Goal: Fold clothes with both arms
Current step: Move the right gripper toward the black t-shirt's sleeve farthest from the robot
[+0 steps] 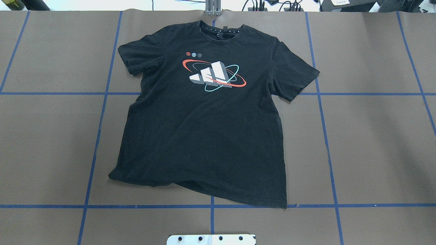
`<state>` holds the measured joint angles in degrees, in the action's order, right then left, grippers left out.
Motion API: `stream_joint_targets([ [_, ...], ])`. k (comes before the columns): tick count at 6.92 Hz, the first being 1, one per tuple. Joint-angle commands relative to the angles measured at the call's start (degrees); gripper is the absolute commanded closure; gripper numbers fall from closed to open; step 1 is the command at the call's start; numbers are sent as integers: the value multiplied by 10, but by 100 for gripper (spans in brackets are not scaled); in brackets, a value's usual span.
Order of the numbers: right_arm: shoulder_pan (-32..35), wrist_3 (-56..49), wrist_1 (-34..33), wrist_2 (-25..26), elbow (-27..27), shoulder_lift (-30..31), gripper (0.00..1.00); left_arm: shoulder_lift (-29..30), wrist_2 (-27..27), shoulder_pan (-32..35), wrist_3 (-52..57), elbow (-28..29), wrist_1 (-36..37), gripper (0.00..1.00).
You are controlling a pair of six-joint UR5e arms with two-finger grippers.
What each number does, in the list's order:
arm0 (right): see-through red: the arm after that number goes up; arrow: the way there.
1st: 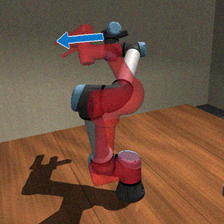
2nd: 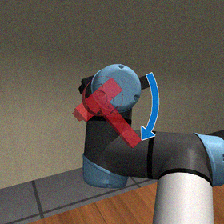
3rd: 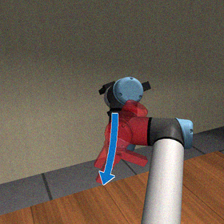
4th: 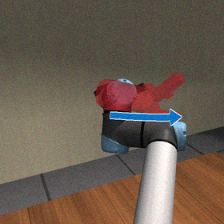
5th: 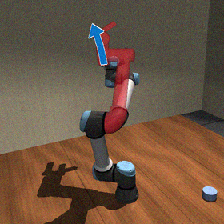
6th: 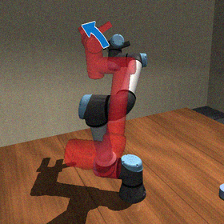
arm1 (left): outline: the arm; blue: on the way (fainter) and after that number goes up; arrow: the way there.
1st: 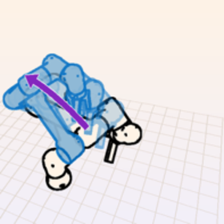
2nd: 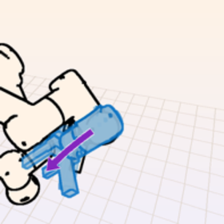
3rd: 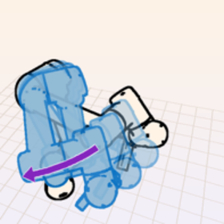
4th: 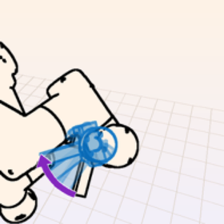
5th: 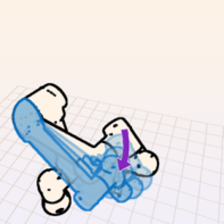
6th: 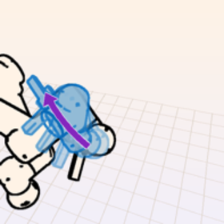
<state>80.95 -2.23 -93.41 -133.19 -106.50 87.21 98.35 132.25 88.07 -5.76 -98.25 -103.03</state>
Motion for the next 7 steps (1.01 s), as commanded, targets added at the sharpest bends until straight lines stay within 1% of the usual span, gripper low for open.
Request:
stream_joint_targets([
  [1,-61,36,24,1,97,-124,1,28,1,-20,-17,22,-20,0],
  [2,-82,89,47,1,148,-173,0,30,1,-22,-19,25,-33,0],
  [3,-111,177,89,4,183,-209,0,33,1,-39,-20,22,-36,0],
  [4,-143,241,167,13,237,-241,0,33,1,-51,-19,27,-44,0],
  [5,-182,326,265,46,298,-258,0,33,0,-59,-21,29,-51,0],
  [6,-212,391,371,96,365,-269,0,33,0,-62,-21,31,-51,0],
  [7,-228,413,413,115,424,-299,0,33,0,-63,-21,33,-52,0],
])
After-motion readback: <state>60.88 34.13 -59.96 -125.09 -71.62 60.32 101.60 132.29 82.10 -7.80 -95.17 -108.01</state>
